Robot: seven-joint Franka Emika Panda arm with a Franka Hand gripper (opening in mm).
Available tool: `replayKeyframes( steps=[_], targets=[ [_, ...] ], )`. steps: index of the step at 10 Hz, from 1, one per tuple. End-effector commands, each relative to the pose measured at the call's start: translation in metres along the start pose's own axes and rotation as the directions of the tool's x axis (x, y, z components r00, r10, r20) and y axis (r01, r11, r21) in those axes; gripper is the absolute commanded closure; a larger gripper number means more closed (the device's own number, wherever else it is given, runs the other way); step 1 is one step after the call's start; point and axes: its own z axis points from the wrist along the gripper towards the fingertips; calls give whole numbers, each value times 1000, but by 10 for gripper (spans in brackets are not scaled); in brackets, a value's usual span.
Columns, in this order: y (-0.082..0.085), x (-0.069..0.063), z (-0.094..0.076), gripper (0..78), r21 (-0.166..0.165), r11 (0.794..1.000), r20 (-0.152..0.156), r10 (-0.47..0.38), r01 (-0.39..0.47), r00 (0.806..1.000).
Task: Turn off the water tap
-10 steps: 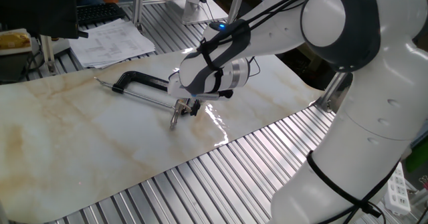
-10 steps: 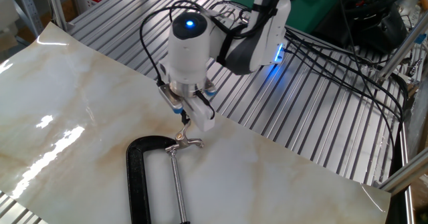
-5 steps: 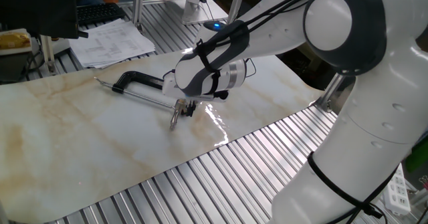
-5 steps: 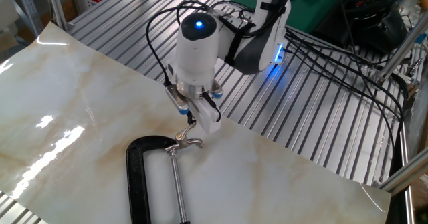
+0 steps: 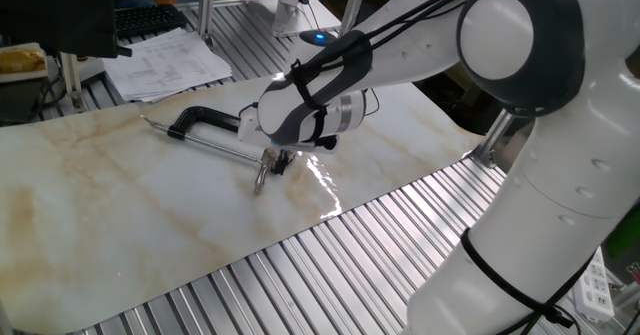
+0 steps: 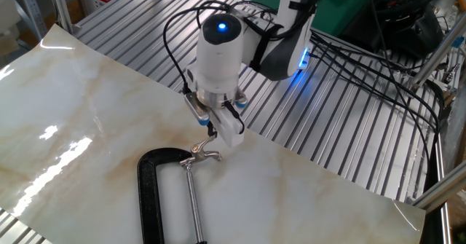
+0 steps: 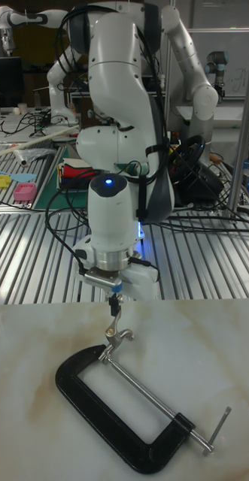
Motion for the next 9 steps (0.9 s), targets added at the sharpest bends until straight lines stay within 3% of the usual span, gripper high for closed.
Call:
replayKeyframes(
  steps=[1, 9],
  targets=[
    [5, -2, -3, 776, -3, 1000, 5, 7, -7, 1000],
    [12, -8, -5, 776, -6, 999, 9, 33, -33, 999]
  ],
)
